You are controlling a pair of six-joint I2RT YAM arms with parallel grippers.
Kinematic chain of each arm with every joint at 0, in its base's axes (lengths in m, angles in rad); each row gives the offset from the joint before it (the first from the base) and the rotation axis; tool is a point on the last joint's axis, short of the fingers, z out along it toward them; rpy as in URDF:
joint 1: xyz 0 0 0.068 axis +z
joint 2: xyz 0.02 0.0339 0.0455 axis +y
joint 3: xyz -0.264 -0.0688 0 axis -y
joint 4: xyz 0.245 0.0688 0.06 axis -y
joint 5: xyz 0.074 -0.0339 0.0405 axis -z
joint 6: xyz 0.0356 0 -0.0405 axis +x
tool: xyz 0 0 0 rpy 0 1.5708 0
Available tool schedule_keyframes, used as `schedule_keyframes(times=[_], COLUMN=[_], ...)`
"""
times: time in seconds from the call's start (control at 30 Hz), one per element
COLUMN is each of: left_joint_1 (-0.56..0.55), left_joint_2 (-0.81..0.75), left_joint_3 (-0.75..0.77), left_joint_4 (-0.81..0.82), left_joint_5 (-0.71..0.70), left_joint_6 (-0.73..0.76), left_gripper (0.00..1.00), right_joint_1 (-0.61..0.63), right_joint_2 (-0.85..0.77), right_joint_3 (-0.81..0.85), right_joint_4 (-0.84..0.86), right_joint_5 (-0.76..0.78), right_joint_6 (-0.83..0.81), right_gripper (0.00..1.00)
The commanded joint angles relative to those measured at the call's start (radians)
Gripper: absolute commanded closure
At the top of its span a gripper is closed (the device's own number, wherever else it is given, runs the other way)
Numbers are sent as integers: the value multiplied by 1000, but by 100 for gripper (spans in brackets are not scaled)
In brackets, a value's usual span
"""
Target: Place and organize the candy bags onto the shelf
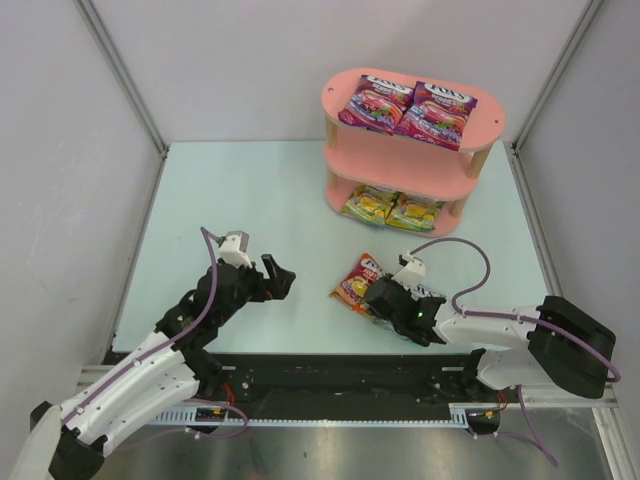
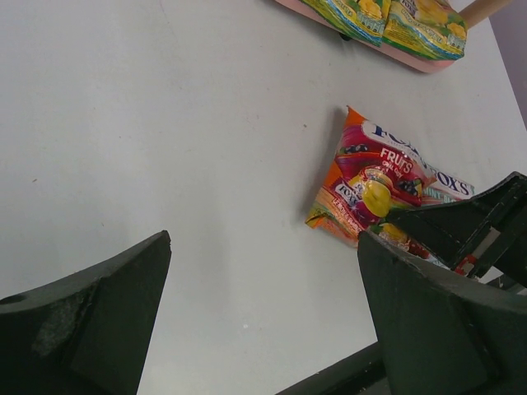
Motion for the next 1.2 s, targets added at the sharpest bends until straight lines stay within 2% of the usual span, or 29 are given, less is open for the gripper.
schedule_keyframes(times=[0.0,0.07,0.1,0.2,0.3,0.37,0.5,0.63,0.83,1.17], left_joint_1=[7,7,7,7,7,7,7,7,7,7], left_joint_2=[-4,-6,-6,5,23,28,25,26,34,82], left_joint_3=[-2,-7,-9,-9,-1,4,2,-1,4,18], left_joint_4=[14,14,15,23,31,31,31,28,28,52], left_joint_5=[-3,-8,-7,-2,4,4,6,7,1,18], left_joint_6=[-11,-11,-11,-10,-8,-6,-7,-5,3,15], left_gripper=[0,0,0,0,0,0,0,0,0,0], right_joint_1=[25,26,25,2,-65,-121,-307,-443,-601,-696], right_joint_2=[-94,-140,-182,-275,-355,-394,-464,-451,-298,-44], right_joint_3=[-14,-14,-26,-53,-69,-70,-70,-57,48,209], right_joint_4=[16,78,133,292,355,381,451,602,720,888], right_joint_5=[139,170,167,97,20,-67,-238,-403,-613,-706], right_joint_6=[-160,-274,-430,-714,-839,-878,-960,-1002,-956,-910], right_gripper=[100,100,100,100,100,100,100,100,100,100])
